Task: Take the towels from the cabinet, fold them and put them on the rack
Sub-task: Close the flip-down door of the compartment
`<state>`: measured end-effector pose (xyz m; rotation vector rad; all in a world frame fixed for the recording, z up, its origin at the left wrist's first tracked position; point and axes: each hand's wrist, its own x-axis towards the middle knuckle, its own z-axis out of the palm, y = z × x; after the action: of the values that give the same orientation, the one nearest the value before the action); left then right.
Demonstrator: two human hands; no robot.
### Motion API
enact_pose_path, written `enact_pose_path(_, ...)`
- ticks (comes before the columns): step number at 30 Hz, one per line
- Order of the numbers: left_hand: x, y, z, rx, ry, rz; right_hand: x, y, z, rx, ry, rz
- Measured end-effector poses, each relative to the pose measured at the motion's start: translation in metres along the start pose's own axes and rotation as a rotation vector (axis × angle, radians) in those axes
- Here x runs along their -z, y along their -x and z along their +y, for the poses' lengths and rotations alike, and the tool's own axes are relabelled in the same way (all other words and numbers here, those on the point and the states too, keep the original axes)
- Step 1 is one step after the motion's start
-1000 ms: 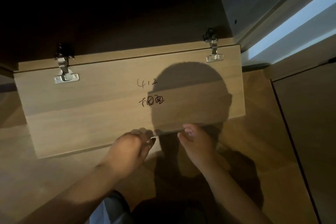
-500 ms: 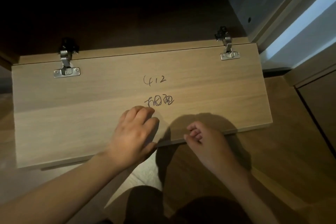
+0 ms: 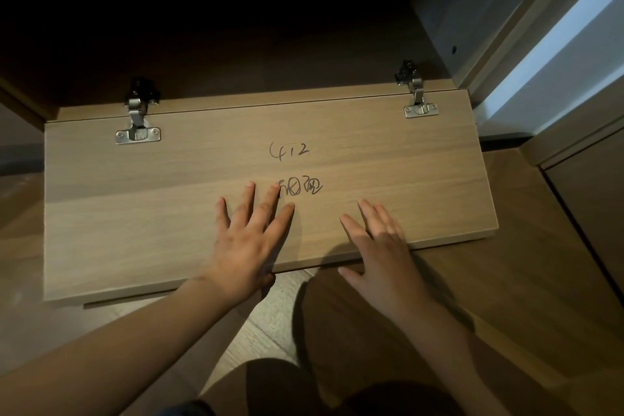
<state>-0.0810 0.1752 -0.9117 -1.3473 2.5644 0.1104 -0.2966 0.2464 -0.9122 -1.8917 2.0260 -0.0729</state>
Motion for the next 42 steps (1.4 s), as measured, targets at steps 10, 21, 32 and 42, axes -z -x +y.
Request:
enact_pose_path(10, 0.001, 0.002, -0.003, -0.090, -0.032, -0.019, 0.006, -0.003, -0.002, 0.017, 0.034, -0.045)
enact_pose_path(21, 0.003, 0.008, -0.009, -0.106, 0.054, 0.047, 0.007, 0.001, -0.002, -0.024, -0.041, -0.052)
enact_pose_path(32, 0.004, 0.010, -0.017, -0.092, 0.090, 0.073, -0.015, 0.031, -0.009, -0.602, -0.696, 0.007)
enact_pose_path(42, 0.006, 0.009, -0.017, -0.113, 0.055, 0.037, -0.009, 0.018, -0.025, -0.854, -1.623, 0.043)
